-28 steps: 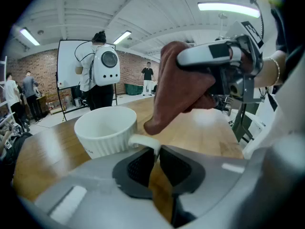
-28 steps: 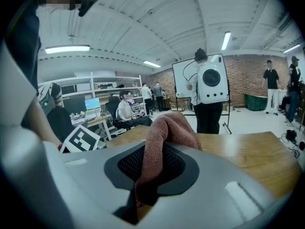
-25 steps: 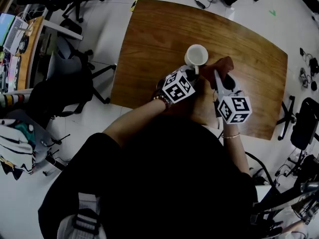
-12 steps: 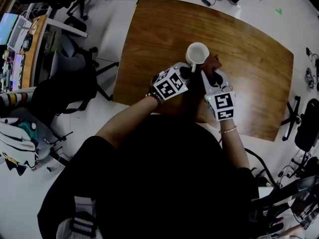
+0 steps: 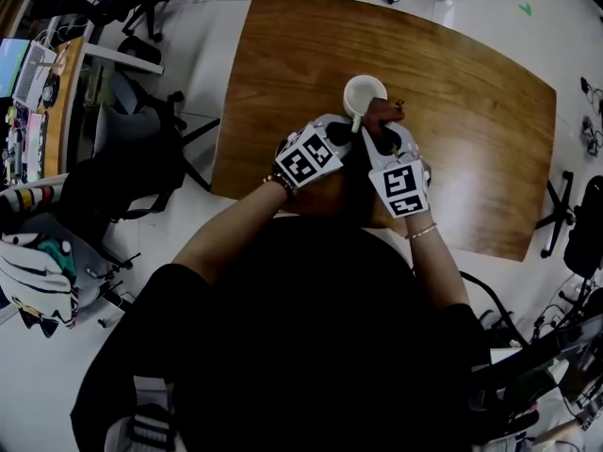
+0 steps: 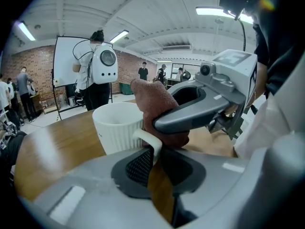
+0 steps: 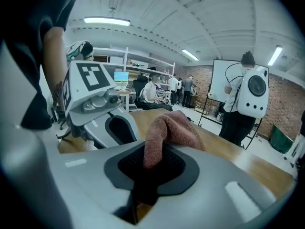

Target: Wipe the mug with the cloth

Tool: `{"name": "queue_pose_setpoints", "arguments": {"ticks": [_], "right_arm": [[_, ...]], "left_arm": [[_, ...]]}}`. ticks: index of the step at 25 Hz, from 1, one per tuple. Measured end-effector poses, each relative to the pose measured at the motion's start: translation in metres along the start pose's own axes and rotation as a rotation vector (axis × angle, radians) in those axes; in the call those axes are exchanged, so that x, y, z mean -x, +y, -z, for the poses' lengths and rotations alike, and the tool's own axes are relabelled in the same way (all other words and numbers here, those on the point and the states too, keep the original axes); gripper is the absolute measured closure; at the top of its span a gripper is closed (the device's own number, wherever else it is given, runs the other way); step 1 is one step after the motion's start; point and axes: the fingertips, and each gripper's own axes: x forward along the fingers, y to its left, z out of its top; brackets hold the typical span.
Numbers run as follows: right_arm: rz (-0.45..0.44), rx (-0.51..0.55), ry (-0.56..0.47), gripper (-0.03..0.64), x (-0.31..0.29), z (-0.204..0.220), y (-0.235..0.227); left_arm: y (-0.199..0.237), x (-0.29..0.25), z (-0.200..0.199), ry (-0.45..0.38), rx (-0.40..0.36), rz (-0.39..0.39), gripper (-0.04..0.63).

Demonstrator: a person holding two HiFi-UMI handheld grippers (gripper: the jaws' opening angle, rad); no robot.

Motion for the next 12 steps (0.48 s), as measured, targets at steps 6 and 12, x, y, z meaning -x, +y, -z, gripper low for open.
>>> {"name": "queue_pose_setpoints", "arguments": {"ticks": [6,12], "right_arm": [[-0.004,-0.014,0.055,0.560,-0.008,0.026,-0.006],[-0.021,-0.026,0.122,0.559,-0.024,0.042,-0.006]], "left_arm": [[0.001,0.003,0.000,0.008,-0.005,0.002,0.538],[0.006,0.006,0.000,0.014,0.001,-0.007,0.537]]}}
